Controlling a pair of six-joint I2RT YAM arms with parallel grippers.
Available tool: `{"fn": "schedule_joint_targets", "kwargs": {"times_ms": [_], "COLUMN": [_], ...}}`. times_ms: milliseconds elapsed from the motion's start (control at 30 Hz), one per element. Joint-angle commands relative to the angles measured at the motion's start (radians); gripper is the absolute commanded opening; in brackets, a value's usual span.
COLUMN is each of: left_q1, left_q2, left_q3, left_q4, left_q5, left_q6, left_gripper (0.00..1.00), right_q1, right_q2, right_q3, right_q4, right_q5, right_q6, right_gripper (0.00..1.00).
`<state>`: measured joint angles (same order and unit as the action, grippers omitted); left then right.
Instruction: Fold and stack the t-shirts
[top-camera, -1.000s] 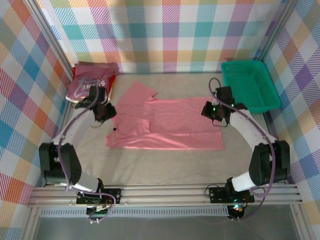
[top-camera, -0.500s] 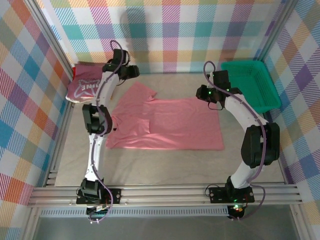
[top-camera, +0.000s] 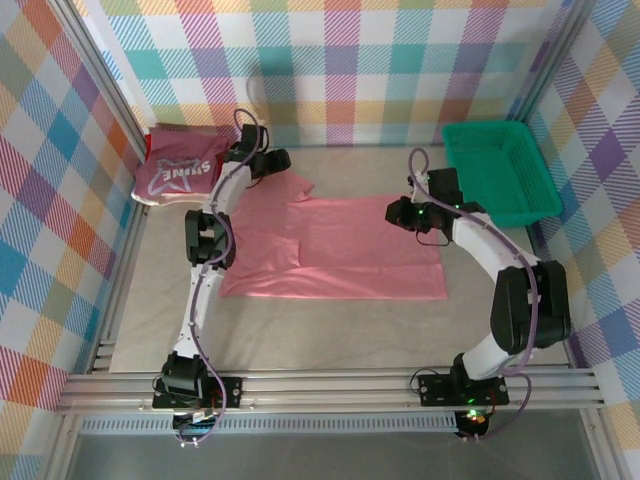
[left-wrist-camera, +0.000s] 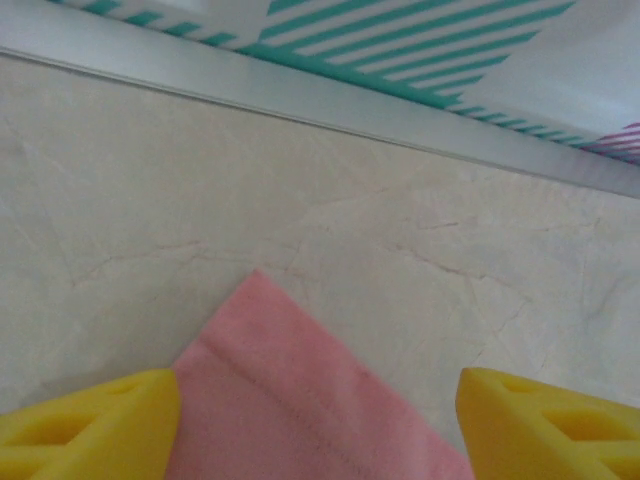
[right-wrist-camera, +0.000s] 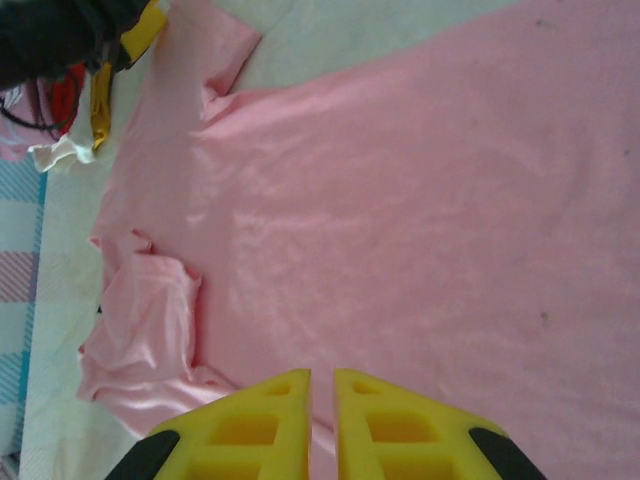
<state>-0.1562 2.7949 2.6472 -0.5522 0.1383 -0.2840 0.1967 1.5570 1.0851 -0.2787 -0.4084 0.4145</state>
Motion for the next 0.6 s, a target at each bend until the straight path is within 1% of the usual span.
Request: {"fn": "schedule_joint_targets", "kwargs": {"times_ms": [0,67,133,200,267,333,367,433,500,567], "left_q1": [0.004,0.004,0.003,0.001,-0.003,-0.006,-0.005,-0.006,-0.007,-0.006], "left_q2": [0.044,0.060,0.070,0.074,0.060,0.056,0.057,0.051,0.038,0.014], "left_q3": [0.021,0.025,0.025,0.032,0.034,0.034,0.034,0.033,0.016,-0.028], "left_q4": [0.049,0.062,0.067,0.052,0.026,0.013,0.006,-0.040,-0.089,-0.101], "left_q5": [0.013,0.046,0.066,0.044,0.007,0.019,0.043,0.070,0.053,0.038], "left_q6": [-0.034,-0.063,-0.083,-0.079,-0.045,-0.048,-0.062,-0.075,-0.076,-0.065], "left_gripper": [0.74,0.73,0.69,0.68,0.65,0.61,0.58,0.48,0.33,0.27], "right_q1": [-0.002,-0.002,-0.004,-0.005,-0.006,-0.009,-0.011,-0.016,-0.021,-0.026], "right_q2": [-0.047,-0.052,-0.051,-0.049,-0.045,-0.040,-0.038,-0.039,-0.038,-0.040], "right_q3": [-0.029,-0.039,-0.040,-0.041,-0.039,-0.033,-0.031,-0.030,-0.031,-0.034], "right_q4": [0.054,0.061,0.070,0.084,0.098,0.097,0.099,0.104,0.108,0.113], "right_q5": [-0.059,-0.053,-0.063,-0.082,-0.100,-0.102,-0.105,-0.108,-0.110,-0.123], "right_q6": [0.001,-0.001,0.002,0.011,0.017,0.022,0.023,0.031,0.041,0.046], "right_gripper": [0.13,0.13,0.13,0.13,0.13,0.13,0.13,0.13,0.13,0.13]}}
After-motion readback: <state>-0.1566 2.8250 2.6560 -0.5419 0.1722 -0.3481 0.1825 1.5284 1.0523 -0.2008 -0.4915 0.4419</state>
